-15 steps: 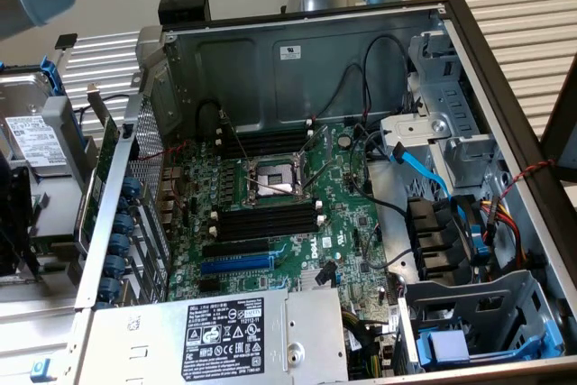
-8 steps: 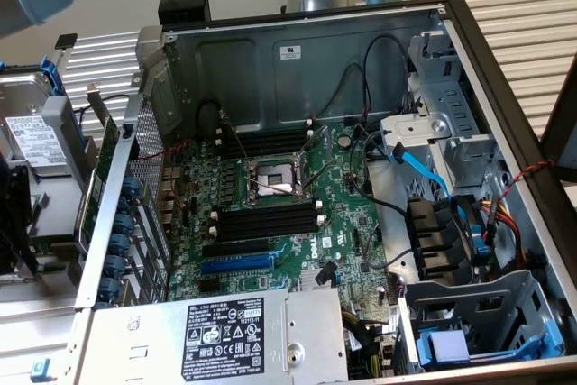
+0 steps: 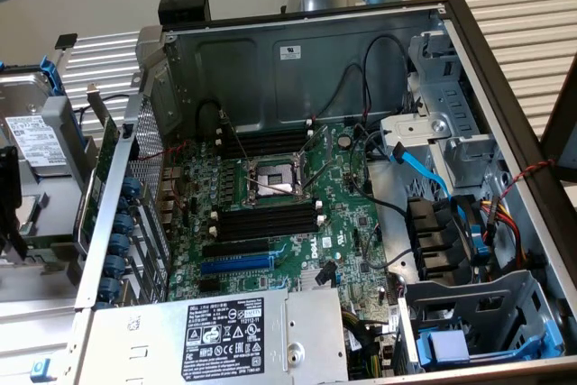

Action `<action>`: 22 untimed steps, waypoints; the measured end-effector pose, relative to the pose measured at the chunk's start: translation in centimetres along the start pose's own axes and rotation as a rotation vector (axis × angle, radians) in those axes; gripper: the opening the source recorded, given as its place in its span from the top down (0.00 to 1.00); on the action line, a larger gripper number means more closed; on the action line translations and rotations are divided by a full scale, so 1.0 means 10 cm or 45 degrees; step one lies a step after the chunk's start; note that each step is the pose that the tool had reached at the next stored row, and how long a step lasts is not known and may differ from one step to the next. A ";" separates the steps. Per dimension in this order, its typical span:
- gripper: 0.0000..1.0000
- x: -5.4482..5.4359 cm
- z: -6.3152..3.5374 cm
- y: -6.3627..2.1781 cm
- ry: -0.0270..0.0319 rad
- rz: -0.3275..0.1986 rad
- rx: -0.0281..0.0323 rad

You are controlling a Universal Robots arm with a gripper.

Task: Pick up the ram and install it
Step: 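Pick up the ram and move it above insertion slot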

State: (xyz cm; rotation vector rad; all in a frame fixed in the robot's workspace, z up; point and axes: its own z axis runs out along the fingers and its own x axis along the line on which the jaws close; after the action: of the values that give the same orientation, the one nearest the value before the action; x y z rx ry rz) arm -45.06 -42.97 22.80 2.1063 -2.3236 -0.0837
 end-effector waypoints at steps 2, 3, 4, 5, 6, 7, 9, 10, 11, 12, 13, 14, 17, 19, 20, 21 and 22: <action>0.88 0.00 -0.086 0.004 -0.0001 0.002 0.0000; 0.88 0.00 -0.131 0.006 -0.0002 0.003 0.0001; 0.88 -0.01 -0.177 0.008 -0.0002 0.003 0.0002; 0.88 -0.01 -0.223 0.010 -0.0003 0.004 0.0002; 0.88 -0.01 -0.270 0.012 -0.0002 0.004 0.0001; 0.88 -0.01 -0.314 0.014 -0.0003 0.004 0.0002; 0.88 -0.01 -0.406 0.018 -0.0002 0.004 0.0001; 0.88 -0.02 -0.450 0.020 -0.0004 0.005 0.0002; 0.88 -0.02 -0.495 0.021 -0.0003 0.005 0.0002; 0.88 -0.02 -0.543 0.023 -0.0002 0.005 0.0001; 0.88 -0.02 -0.585 0.024 -0.0004 0.005 0.0002; 0.88 -0.02 -0.630 0.026 -0.0003 0.005 0.0002; 0.88 -0.03 -0.768 0.024 -0.0003 0.006 0.0002; 0.88 -0.03 -0.860 0.015 -0.0003 0.005 0.0002; 0.88 -0.03 -0.906 0.008 -0.0003 0.006 0.0002; 0.88 -0.03 -0.951 0.000 -0.0003 0.006 0.0003; 0.88 -0.04 -0.997 -0.011 -0.0004 0.005 0.0003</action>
State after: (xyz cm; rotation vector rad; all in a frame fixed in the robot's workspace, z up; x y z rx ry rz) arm -44.53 -42.97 32.76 2.1014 -2.3284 -0.0838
